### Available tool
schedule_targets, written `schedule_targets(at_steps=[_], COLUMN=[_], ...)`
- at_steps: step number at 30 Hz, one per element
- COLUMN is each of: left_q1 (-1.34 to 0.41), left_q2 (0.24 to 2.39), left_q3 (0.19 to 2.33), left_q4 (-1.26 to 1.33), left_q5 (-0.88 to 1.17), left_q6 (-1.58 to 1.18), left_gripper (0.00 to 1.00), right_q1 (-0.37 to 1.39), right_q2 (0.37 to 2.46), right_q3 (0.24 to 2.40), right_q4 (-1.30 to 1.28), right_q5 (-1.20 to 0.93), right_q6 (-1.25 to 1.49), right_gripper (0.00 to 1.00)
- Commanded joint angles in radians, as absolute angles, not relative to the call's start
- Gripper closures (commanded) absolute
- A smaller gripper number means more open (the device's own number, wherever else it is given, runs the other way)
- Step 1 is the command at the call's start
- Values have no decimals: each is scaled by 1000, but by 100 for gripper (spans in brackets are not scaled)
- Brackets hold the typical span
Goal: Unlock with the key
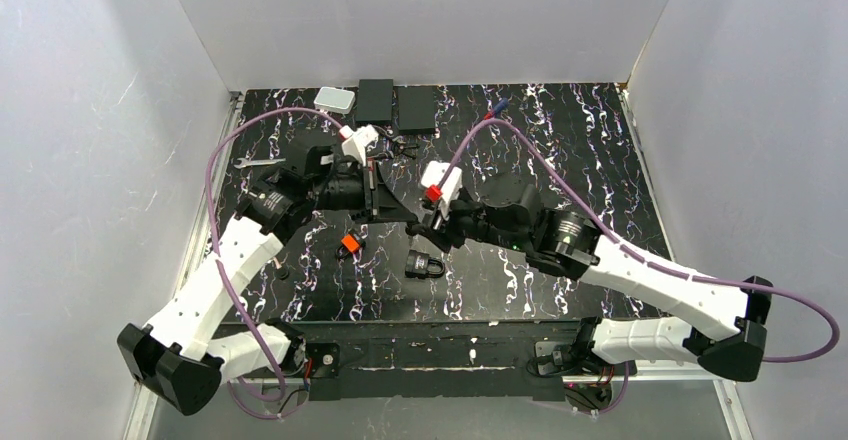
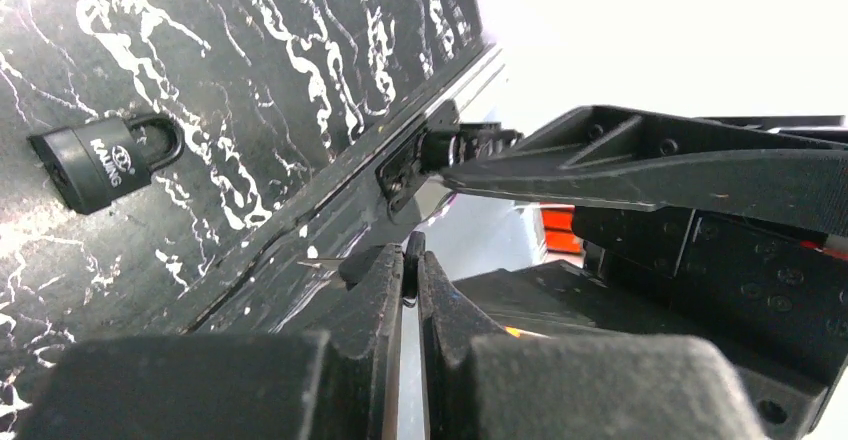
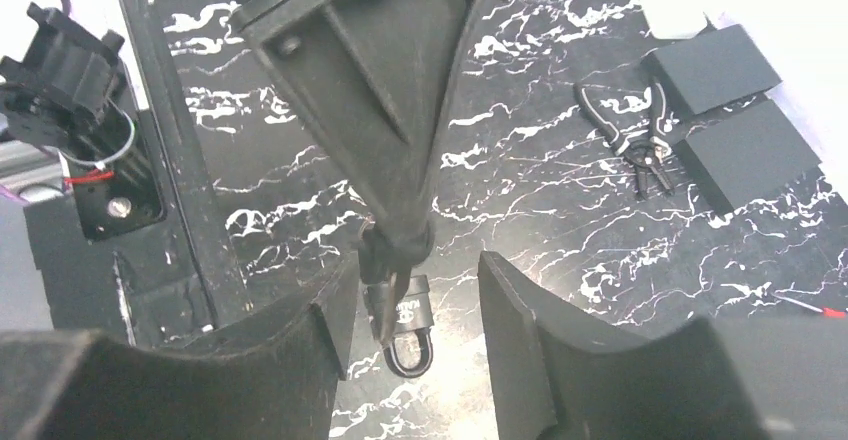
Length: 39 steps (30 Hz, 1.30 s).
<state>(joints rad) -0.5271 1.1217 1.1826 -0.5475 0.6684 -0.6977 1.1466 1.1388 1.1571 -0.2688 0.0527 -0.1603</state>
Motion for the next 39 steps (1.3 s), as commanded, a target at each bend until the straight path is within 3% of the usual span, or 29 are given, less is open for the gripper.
schedule_targets(at_steps=[1, 25, 32, 39], left_q1=[-428, -410, -410, -410], left_q2=[1042, 1044, 1048, 1051], left_q3=[1127, 1136, 1134, 1121], left_q4=[-371, -302, -295, -293], left_q5=[739, 793, 811, 818], left_q6=[-847, -913, -918, -922], left_gripper=[100, 100, 100, 100], right_q1=[1150, 1150, 1150, 1150], right_q2=[1032, 1070, 1093, 1104], right_q3=[1156, 1139, 1160, 1153], right_q4=[-192, -191, -186, -161], right_q5=[108, 195, 197, 183], right_q6=[-111, -170, -208, -225], right_gripper=[43, 52, 63, 66])
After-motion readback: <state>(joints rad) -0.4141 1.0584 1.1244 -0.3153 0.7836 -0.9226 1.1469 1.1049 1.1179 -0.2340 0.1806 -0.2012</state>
